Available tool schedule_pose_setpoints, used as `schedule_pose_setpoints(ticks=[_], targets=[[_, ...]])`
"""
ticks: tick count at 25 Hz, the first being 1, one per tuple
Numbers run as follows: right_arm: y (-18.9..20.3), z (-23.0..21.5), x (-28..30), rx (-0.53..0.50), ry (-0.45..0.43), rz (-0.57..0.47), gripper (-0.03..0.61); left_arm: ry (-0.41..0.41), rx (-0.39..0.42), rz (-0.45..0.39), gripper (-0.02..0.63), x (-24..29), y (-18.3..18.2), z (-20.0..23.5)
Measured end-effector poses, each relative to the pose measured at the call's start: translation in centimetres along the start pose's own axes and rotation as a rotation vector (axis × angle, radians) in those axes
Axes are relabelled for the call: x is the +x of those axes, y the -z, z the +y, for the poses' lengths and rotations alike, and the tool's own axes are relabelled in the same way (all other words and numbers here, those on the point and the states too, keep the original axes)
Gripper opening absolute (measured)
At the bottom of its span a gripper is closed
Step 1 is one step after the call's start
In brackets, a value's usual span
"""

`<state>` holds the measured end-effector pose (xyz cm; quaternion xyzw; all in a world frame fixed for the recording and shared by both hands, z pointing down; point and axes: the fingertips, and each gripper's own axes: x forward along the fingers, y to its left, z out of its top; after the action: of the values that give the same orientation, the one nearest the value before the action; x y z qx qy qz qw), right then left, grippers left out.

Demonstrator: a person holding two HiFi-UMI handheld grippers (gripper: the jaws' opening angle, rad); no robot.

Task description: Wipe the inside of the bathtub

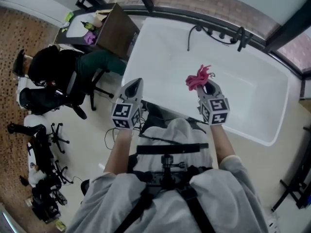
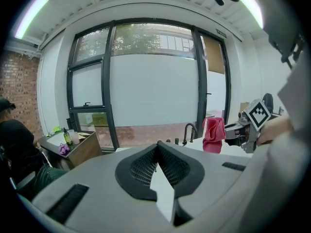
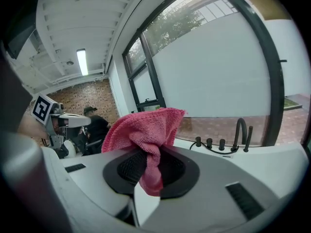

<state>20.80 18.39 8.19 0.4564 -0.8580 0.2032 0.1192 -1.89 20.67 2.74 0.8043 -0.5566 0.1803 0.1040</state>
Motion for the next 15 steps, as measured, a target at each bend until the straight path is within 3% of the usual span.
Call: schedule_pose_setpoints(ticks=[8,15], targets=[[-1.7,-0.1,6.5,-0.016,0.055,-0.004,0.066,0.095,0.016,0.011,0.006,5.0,0.5,5.3],[-0.9,2.1,16.6,-0.021,0.064,0.083,0.066,0.142,0.022,0.035,0.006,10.5,1.3,12.9]])
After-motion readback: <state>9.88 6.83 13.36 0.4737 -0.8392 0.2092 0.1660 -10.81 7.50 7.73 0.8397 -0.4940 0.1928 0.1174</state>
